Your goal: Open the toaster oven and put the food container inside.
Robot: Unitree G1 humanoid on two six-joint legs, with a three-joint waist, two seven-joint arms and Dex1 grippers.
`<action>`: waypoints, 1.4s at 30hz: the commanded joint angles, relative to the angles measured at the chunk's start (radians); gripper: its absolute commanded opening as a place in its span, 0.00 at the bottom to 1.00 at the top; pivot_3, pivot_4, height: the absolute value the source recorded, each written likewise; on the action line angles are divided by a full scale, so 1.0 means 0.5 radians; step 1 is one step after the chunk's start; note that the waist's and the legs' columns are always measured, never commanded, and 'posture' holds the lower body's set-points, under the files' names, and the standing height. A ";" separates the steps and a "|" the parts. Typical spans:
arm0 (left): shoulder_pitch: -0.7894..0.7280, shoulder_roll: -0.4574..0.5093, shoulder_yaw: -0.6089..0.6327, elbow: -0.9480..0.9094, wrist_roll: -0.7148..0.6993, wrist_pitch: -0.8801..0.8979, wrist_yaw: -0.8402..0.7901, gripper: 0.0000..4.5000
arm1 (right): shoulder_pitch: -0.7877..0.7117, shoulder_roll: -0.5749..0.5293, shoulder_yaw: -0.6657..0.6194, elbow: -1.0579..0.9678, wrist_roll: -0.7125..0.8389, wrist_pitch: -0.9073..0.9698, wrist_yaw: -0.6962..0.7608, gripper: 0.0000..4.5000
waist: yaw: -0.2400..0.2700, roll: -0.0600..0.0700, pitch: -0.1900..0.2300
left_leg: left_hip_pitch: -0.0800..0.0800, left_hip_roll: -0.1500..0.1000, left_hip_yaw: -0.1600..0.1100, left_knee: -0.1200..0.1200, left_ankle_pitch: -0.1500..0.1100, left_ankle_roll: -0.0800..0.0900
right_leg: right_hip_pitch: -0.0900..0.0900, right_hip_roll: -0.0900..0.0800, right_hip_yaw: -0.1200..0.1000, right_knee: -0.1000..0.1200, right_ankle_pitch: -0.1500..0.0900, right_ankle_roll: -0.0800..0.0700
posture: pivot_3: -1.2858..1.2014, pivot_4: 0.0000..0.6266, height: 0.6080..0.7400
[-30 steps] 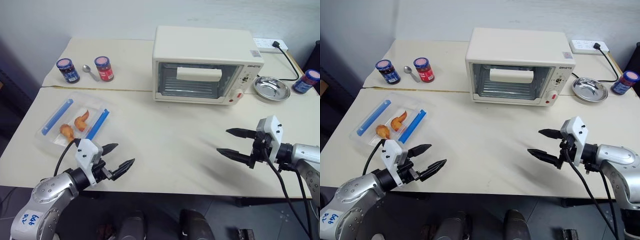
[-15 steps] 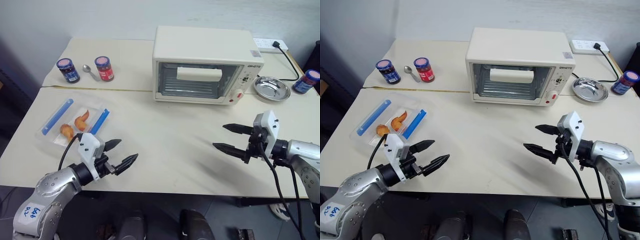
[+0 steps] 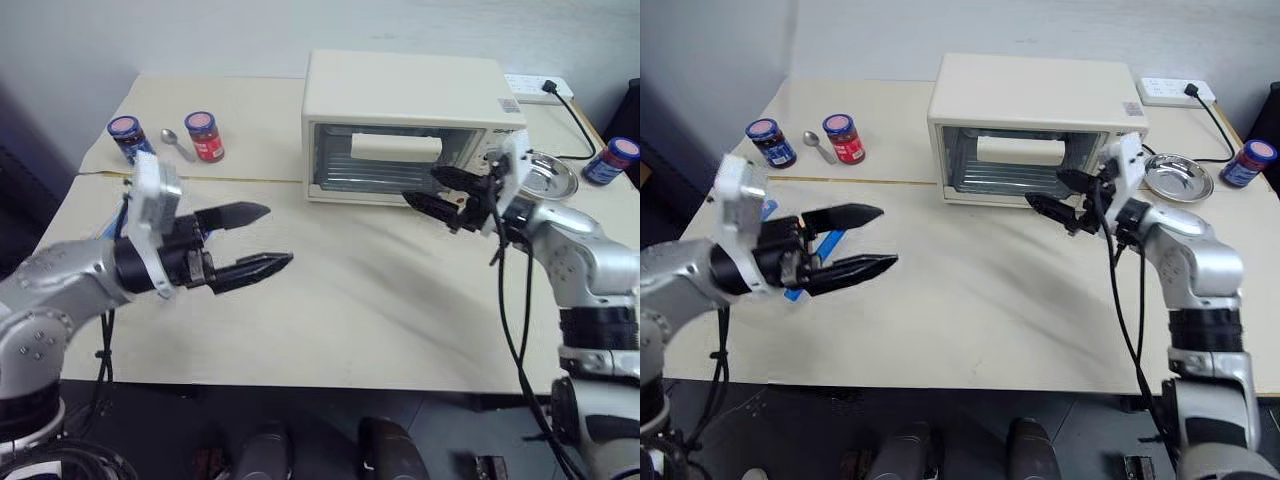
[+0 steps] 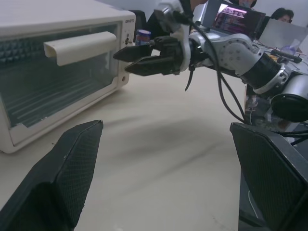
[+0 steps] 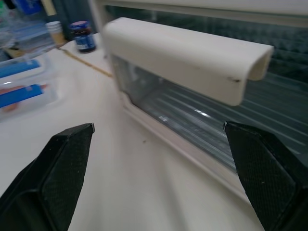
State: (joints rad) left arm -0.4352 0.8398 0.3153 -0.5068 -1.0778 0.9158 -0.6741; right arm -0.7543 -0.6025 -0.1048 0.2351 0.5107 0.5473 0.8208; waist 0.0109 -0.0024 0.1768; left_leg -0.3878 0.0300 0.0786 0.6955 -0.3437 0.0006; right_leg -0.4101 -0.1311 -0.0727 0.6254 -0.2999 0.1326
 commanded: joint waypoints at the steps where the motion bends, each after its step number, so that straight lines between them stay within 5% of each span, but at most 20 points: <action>1: -0.116 0.078 -0.039 0.071 0.037 -0.041 -0.124 1.00 | -0.169 0.051 0.019 0.252 -0.133 -0.181 -0.012 1.00 | -0.014 -0.001 0.001 | 0.000 0.000 0.001 -0.001 0.000 0.000 | -0.001 0.000 0.000 -0.001 0.000 0.000 | 0.52 0.24 1.00; 9: -0.214 0.113 -0.123 0.171 0.203 -0.137 -0.236 1.00 | -0.318 0.115 0.003 0.377 -0.170 -0.290 0.139 1.00 | -0.056 -0.001 0.002 | -0.001 0.002 0.001 0.000 0.002 -0.003 | -0.001 0.001 -0.001 0.000 0.000 0.001 | 0.52 0.24 1.00; 18: -0.245 0.054 -0.191 0.316 0.429 -0.302 -0.278 1.00 | -0.045 0.049 -0.029 -0.190 0.072 -0.053 0.406 1.00 | -0.071 -0.001 0.002 | -0.001 0.001 0.000 -0.006 0.002 -0.004 | -0.002 0.000 -0.002 -0.001 0.000 0.001 | 0.52 0.24 1.00; 23: -0.427 -0.042 -0.254 0.538 0.579 -0.415 -0.269 0.75 | 0.130 0.042 -0.020 -0.448 0.136 0.034 0.408 1.00 | -0.075 -0.002 0.002 | -0.001 0.002 0.001 -0.006 0.003 -0.005 | -0.003 0.001 -0.001 0.000 0.000 0.001 | 0.52 0.24 1.00; 34: -1.016 -0.333 -0.671 1.262 1.160 -0.849 -0.437 0.00 | 0.388 0.100 -0.038 -0.657 0.162 0.013 0.323 1.00 | -0.065 -0.003 0.003 | -0.001 0.000 0.002 -0.008 0.003 -0.005 | -0.005 0.002 -0.003 -0.001 0.000 0.001 | 0.52 0.24 1.00; 42: -1.272 -0.552 -0.833 1.755 1.452 -1.140 -0.621 0.00 | 0.475 0.158 -0.044 -0.734 0.160 -0.013 0.245 1.00 | -0.075 -0.003 0.003 | -0.001 0.000 0.004 -0.008 0.003 -0.005 | -0.006 0.002 -0.003 -0.001 0.000 0.001 | 0.52 0.24 1.00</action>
State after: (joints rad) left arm -1.0404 0.5614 -0.1031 0.3507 -0.3768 0.3856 -0.9632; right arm -0.5231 -0.5297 -0.1169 -0.0676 0.5623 0.5621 0.9382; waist -0.0264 -0.0040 0.1783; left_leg -0.3884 0.0302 0.0803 0.6914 -0.3422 -0.0018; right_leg -0.4130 -0.1302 -0.0741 0.6252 -0.2997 0.1330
